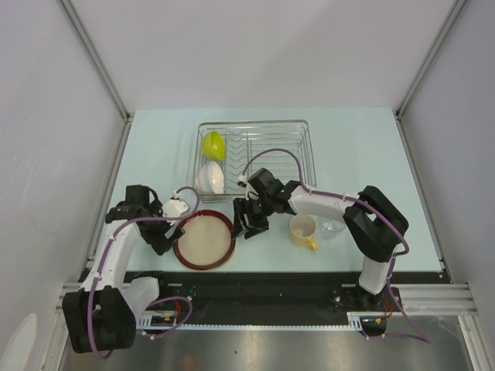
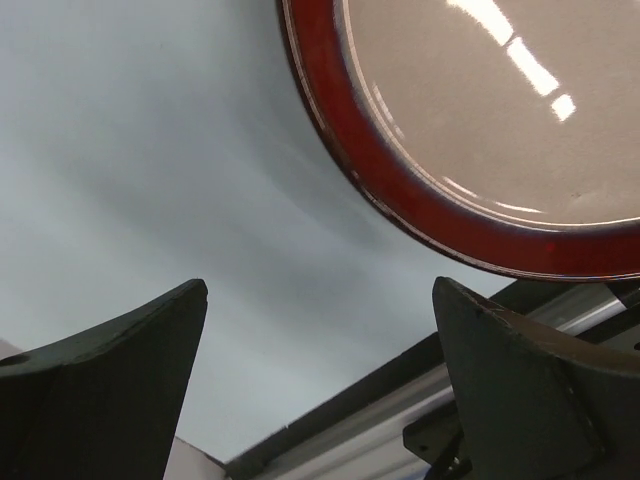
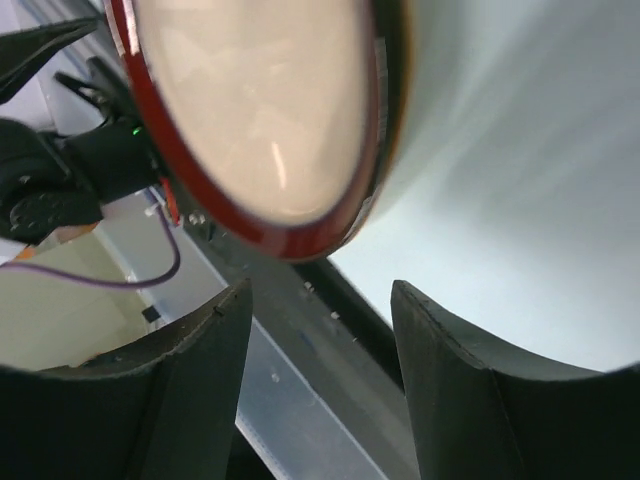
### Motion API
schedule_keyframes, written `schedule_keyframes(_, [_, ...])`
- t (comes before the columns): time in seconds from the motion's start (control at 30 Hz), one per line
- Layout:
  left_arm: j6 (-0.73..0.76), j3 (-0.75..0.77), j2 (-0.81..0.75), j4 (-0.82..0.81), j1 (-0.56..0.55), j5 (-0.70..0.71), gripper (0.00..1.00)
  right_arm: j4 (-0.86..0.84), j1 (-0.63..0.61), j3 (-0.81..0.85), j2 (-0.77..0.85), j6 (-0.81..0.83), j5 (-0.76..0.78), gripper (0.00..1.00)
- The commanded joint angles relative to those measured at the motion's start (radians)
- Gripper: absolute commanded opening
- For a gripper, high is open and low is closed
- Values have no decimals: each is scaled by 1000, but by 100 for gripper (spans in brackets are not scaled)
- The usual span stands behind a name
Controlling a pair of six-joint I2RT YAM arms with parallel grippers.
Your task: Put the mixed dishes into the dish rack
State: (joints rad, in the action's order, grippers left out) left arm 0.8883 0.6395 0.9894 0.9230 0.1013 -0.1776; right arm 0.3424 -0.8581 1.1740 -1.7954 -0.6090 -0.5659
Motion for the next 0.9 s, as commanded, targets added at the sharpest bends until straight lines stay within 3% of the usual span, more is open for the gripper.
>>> schedule_keyframes(0.0, [149,8,-11,-27,0,-172,100,-170,7,-19,-35,-49,44,61])
schedule_keyframes(0.33, [121,-52,22,-88,-92,-208,100,-368,4,-66,-108,-126,21,50])
schedule_keyframes(0.73, [31,-67,60,-199,-193,-169,100,-471,-53,-135,-130,-179,17,43])
schedule_keyframes(0.87, [3,-58,80,-219,-219,-180,100,-477,-65,-143,-136,-176,18,31])
